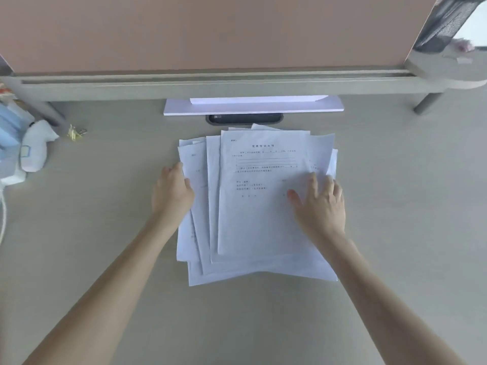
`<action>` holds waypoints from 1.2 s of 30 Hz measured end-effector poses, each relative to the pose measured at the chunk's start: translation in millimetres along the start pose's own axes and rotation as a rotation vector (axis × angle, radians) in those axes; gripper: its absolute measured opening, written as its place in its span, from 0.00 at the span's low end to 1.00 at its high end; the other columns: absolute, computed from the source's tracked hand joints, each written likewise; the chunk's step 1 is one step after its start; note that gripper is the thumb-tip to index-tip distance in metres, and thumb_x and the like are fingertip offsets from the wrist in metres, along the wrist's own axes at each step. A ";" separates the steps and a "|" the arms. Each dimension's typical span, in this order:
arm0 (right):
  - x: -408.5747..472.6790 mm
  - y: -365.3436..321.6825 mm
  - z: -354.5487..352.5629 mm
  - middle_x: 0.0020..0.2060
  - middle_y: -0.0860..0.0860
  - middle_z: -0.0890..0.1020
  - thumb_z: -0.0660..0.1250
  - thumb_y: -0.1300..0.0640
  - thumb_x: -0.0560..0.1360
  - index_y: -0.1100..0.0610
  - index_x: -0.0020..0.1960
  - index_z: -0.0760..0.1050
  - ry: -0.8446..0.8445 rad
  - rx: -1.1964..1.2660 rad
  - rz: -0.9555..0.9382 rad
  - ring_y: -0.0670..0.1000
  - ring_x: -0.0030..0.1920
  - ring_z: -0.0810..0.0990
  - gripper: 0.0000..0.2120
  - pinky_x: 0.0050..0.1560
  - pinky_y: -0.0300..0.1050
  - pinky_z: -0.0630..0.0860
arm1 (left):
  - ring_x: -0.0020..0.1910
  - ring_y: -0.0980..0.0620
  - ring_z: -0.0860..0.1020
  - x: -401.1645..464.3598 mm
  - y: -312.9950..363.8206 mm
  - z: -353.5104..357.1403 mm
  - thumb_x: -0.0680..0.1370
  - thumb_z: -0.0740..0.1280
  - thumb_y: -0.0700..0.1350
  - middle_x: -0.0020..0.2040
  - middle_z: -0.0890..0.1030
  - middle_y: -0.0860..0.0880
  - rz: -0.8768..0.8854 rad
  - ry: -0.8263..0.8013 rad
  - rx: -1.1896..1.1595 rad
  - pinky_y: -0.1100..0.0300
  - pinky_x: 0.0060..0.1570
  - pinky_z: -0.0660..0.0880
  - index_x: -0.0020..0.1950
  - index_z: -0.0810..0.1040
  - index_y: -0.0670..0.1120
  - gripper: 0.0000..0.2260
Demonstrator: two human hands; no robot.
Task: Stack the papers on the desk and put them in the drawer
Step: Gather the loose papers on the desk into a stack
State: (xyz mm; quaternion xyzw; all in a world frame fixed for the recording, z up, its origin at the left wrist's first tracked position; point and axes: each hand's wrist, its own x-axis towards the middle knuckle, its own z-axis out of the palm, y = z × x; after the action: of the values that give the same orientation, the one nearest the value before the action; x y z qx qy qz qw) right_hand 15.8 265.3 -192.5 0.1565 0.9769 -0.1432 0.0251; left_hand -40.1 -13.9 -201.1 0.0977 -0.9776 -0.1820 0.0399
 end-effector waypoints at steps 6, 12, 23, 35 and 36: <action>-4.6 -1.4 7.3 0.72 0.59 0.68 0.56 0.39 0.79 0.53 0.80 0.52 0.080 0.136 -0.119 0.62 0.70 0.65 0.35 0.70 0.53 0.62 | 0.44 0.38 0.75 -3.8 -6.0 4.6 0.79 0.57 0.35 0.42 0.78 0.40 0.036 0.131 -0.235 0.53 0.39 0.67 0.49 0.76 0.40 0.08; -21.6 12.6 5.1 0.68 0.59 0.74 0.54 0.39 0.80 0.58 0.76 0.60 0.127 0.004 -0.079 0.63 0.68 0.67 0.31 0.65 0.56 0.65 | 0.31 0.48 0.56 -33.7 -13.3 -13.8 0.67 0.55 0.29 0.30 0.59 0.48 -0.020 0.026 -0.378 0.56 0.32 0.49 0.32 0.61 0.47 0.13; 2.2 4.4 3.7 0.61 0.51 0.82 0.54 0.53 0.80 0.55 0.71 0.67 0.097 0.268 -0.155 0.63 0.63 0.70 0.20 0.57 0.52 0.63 | 0.34 0.45 0.75 -13.6 -13.2 -11.4 0.73 0.63 0.35 0.38 0.81 0.48 -0.076 -0.062 -0.588 0.56 0.35 0.75 0.40 0.80 0.43 0.08; 14.2 -11.0 25.2 0.43 0.51 0.74 0.58 0.67 0.72 0.57 0.74 0.67 0.132 0.370 -0.228 0.64 0.60 0.71 0.30 0.60 0.56 0.70 | 0.29 0.48 0.68 -1.8 6.8 -10.2 0.77 0.58 0.38 0.34 0.74 0.44 -0.131 -0.121 -0.675 0.62 0.28 0.64 0.40 0.76 0.38 0.10; 13.6 -9.7 25.8 0.43 0.51 0.74 0.58 0.67 0.72 0.57 0.74 0.67 0.137 0.399 -0.219 0.64 0.60 0.71 0.31 0.61 0.56 0.70 | 0.29 0.48 0.65 -3.8 10.0 -13.0 0.79 0.57 0.42 0.33 0.70 0.45 -0.172 -0.119 -0.700 0.60 0.29 0.61 0.37 0.71 0.41 0.12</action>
State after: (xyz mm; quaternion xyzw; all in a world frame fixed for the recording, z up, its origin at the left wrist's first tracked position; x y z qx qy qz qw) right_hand 0.0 253.1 -215.9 0.0605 0.9399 -0.3243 -0.0882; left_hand -36.7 -8.5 -185.5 0.1493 -0.8449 -0.5137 -0.0017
